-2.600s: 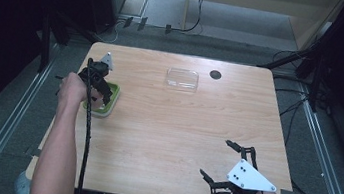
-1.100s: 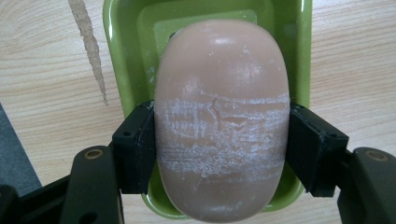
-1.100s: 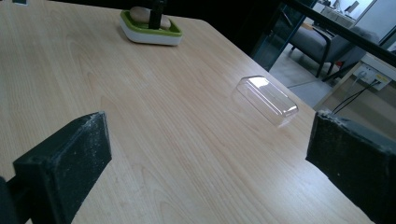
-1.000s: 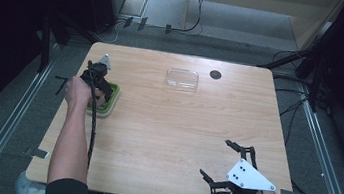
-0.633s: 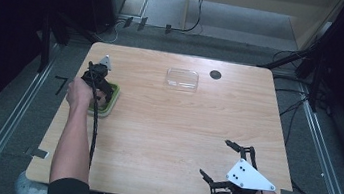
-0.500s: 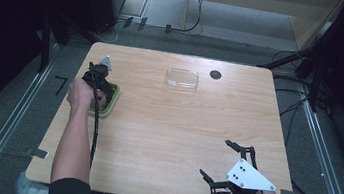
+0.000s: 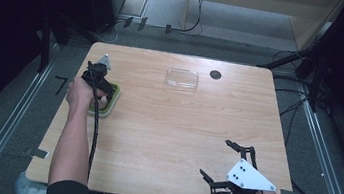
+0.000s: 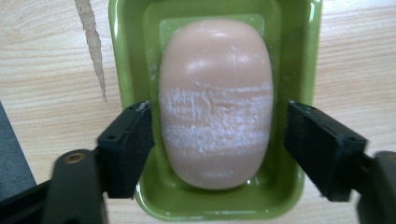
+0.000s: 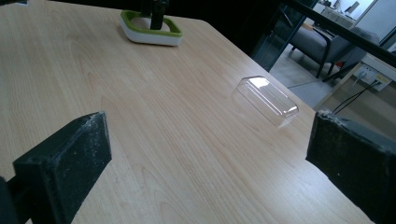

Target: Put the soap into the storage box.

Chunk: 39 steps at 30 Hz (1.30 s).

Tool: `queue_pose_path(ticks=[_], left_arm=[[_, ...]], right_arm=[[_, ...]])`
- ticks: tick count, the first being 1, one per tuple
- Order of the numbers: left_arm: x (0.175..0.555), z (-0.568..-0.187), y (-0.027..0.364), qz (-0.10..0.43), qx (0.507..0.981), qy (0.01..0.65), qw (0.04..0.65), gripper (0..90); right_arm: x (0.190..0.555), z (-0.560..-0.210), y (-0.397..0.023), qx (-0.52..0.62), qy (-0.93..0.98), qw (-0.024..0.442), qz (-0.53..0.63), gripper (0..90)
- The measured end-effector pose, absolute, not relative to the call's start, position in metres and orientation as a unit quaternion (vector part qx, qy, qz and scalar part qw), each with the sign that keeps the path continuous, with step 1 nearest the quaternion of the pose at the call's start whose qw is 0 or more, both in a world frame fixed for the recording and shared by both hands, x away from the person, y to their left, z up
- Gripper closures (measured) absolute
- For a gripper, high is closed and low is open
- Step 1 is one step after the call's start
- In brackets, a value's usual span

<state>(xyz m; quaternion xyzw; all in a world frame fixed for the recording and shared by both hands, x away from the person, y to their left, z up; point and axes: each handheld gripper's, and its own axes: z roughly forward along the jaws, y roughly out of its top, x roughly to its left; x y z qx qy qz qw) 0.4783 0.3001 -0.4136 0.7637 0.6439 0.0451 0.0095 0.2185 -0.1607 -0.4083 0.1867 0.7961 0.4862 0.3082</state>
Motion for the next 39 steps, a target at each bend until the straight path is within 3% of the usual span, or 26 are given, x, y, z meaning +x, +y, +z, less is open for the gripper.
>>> queue_pose_path(ticks=[4, 32, 39], left_arm=[[0.474, -0.406, 0.301, 0.048, 0.762, 0.646, 0.008, 13.7], [0.414, -0.374, 0.280, 0.040, 0.796, 0.604, -0.012, 12.0], [0.385, -0.370, 0.269, 0.048, 0.806, 0.590, 0.010, 11.9]], right_arm=[[0.219, -0.409, -0.161, 0.186, 0.797, 0.308, 0.486, 0.0], [0.215, -0.408, -0.163, 0.188, 0.796, 0.314, 0.482, 0.0], [0.215, -0.408, -0.162, 0.187, 0.798, 0.314, 0.479, 0.0]])
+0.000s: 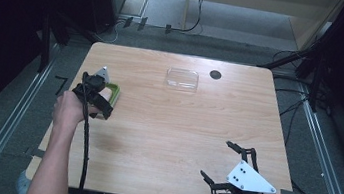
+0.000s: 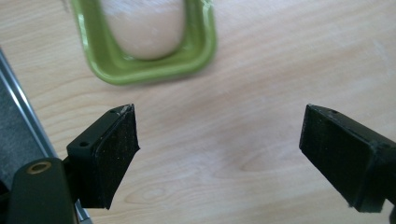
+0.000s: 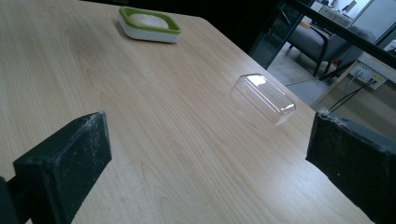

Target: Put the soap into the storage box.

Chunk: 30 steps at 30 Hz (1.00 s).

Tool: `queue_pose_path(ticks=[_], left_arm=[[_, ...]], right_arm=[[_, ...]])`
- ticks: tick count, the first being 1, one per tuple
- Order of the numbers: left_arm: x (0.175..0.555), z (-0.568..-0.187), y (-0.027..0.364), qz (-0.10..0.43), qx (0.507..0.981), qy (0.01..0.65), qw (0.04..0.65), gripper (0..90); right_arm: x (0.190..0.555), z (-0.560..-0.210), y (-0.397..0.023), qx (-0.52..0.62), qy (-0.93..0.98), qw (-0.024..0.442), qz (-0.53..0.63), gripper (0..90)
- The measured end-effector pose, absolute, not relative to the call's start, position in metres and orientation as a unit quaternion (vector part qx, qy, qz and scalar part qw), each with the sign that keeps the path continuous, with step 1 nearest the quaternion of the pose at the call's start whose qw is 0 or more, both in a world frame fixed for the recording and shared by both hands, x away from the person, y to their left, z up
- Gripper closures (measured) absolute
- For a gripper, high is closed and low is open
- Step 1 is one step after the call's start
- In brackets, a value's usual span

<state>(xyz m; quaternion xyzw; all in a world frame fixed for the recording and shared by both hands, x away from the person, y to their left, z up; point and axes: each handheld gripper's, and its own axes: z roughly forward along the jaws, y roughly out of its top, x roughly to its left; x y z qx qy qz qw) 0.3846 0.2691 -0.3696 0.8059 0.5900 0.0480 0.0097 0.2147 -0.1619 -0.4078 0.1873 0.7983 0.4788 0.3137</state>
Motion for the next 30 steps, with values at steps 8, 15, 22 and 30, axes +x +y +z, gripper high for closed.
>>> queue_pose_path(ticks=[8, 15, 22, 30], left_arm=[[0.359, -0.377, 0.264, 0.051, 0.813, 0.579, 0.012, 11.9], [0.330, -0.386, 0.266, 0.054, 0.811, 0.583, 0.021, 11.9], [0.302, -0.402, 0.270, 0.054, 0.806, 0.589, 0.031, 10.3], [0.281, -0.414, 0.275, 0.059, 0.802, 0.594, 0.029, 9.4]], right_arm=[[0.215, -0.408, -0.161, 0.187, 0.798, 0.314, 0.479, 0.0], [0.214, -0.408, -0.162, 0.188, 0.798, 0.314, 0.479, 0.0], [0.214, -0.408, -0.162, 0.186, 0.798, 0.314, 0.480, 0.0], [0.215, -0.408, -0.161, 0.185, 0.799, 0.313, 0.480, 0.0]])
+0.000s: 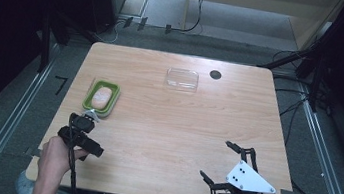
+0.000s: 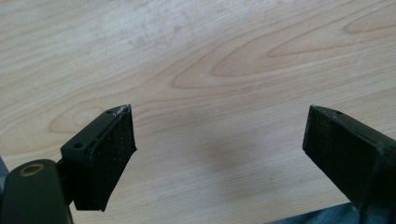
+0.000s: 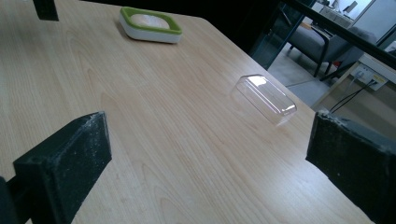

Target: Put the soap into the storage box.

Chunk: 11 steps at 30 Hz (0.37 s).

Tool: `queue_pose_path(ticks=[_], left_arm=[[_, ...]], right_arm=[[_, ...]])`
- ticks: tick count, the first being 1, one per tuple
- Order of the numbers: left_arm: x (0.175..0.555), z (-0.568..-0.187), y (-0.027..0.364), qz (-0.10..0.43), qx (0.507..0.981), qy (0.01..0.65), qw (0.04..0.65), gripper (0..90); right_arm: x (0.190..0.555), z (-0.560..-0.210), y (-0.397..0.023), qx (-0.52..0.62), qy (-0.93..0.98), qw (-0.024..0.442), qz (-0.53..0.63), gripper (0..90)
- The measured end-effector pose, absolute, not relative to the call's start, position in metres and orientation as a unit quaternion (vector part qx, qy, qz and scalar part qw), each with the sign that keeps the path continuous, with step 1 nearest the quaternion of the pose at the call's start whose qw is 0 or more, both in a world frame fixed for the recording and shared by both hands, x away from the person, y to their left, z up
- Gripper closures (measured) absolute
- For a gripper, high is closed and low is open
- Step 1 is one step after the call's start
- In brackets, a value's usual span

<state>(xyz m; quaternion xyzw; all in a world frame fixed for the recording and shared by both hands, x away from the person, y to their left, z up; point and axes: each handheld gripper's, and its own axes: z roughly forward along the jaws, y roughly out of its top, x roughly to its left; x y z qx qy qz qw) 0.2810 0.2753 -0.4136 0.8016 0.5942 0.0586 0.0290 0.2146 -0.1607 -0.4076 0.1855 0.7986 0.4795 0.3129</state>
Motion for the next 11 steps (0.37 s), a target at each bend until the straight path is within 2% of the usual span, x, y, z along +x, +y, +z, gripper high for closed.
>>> queue_pose_path(ticks=[11], left_arm=[[0.276, -0.429, 0.273, 0.055, 0.804, 0.592, 0.026, 6.4]], right_arm=[[0.216, -0.408, -0.162, 0.185, 0.795, 0.314, 0.484, 0.0]])
